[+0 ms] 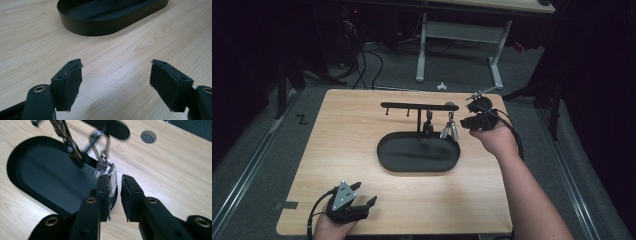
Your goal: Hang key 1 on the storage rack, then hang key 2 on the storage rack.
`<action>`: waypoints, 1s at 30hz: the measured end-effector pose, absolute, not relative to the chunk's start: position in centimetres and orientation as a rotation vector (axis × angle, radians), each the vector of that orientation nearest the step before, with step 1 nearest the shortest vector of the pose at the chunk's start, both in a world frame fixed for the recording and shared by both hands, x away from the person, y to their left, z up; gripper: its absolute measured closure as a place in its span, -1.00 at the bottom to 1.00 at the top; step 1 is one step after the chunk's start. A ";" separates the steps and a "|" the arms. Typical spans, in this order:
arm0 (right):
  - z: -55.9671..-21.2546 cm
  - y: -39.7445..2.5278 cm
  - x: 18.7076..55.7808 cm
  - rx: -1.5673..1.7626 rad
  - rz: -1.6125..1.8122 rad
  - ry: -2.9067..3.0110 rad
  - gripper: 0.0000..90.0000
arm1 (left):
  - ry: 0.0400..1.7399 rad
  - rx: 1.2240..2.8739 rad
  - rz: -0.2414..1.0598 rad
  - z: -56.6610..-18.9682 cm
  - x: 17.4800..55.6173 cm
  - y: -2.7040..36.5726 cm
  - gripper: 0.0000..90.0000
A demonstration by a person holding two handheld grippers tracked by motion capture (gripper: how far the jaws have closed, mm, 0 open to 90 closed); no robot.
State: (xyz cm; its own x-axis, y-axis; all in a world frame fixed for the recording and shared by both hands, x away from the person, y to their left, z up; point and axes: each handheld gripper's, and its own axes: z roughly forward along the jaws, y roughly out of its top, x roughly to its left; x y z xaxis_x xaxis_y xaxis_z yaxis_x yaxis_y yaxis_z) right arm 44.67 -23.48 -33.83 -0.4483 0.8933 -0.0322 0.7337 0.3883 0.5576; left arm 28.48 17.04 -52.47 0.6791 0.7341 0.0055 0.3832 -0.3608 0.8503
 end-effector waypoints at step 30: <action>-47.2 -28.9 36.3 1.332 0.853 2.089 -0.36 | 0.814 1.996 0.473 -52.2 29.1 15.2 -0.42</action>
